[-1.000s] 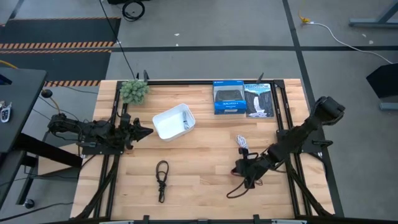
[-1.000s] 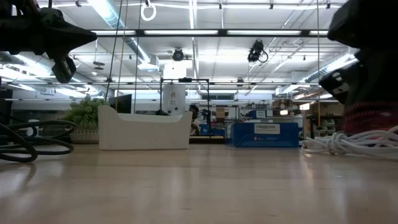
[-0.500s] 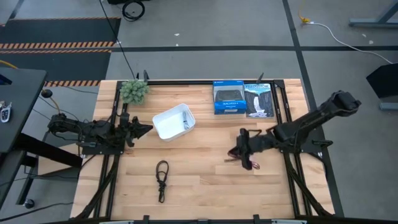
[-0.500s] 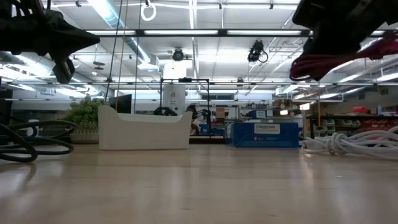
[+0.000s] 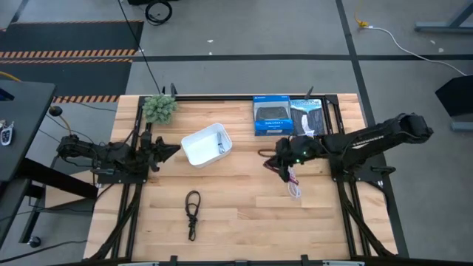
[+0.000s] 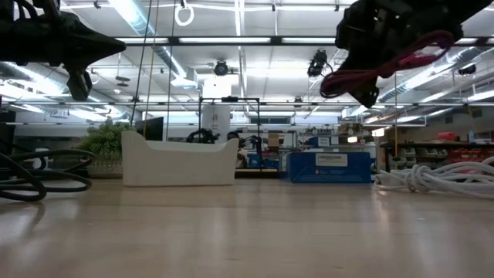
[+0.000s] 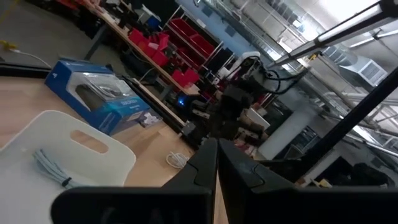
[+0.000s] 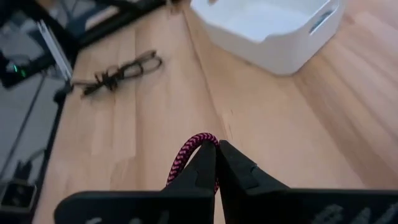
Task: Pick and place USB-C Cables
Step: Put the pink charger cable into the white bin
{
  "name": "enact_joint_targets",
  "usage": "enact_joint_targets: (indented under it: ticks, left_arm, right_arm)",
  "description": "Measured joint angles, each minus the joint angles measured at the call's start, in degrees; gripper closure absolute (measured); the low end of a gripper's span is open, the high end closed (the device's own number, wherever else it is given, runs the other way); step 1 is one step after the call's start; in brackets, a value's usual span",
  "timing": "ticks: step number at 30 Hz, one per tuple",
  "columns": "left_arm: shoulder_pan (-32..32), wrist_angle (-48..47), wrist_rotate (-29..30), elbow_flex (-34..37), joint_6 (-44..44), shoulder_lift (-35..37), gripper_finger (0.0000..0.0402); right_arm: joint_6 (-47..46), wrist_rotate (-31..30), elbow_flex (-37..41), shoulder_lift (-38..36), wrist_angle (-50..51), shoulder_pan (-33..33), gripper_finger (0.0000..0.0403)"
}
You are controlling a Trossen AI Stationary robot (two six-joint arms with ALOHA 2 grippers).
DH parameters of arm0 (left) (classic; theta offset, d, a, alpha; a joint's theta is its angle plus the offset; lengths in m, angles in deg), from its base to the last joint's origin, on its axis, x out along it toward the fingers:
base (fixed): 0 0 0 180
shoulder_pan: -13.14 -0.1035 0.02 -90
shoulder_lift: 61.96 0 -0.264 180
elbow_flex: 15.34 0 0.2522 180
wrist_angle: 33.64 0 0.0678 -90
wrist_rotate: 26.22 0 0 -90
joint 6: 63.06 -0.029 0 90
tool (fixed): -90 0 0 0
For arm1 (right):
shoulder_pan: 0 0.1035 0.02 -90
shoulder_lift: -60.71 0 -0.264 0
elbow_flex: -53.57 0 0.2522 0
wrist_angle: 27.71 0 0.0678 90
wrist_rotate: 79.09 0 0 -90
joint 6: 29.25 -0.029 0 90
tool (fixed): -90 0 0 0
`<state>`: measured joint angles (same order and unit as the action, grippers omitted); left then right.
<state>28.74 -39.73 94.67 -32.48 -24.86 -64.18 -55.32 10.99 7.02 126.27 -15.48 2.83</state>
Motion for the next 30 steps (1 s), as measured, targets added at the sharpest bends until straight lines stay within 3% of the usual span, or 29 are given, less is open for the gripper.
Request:
enact_joint_targets:
  ticks: [13, 19, 23, 30]
  left_arm:
    - [0.0, 14.11, 5.23, 0.0, 3.17, -0.02, 0.0381]
    - [0.0, 15.51, 5.34, 0.0, 4.1, -0.02, 0.0381]
    - [-0.04, 18.7, 9.44, 0.02, 7.89, -0.02, 0.0381]
    - [-0.04, 26.19, 12.62, -0.42, -5.11, -0.68, 0.0381]
  right_arm:
    - [-3.91, -1.96, -0.07, 0.0, -21.59, -7.55, 0.0396]
    - [-6.33, -6.93, -0.07, 0.0, -25.88, -9.97, 0.0396]
    - [-7.44, -8.02, -0.07, 0.0, -27.23, -12.59, 0.0396]
    - [-10.19, -9.94, -0.07, -0.02, -35.16, -15.12, 0.0396]
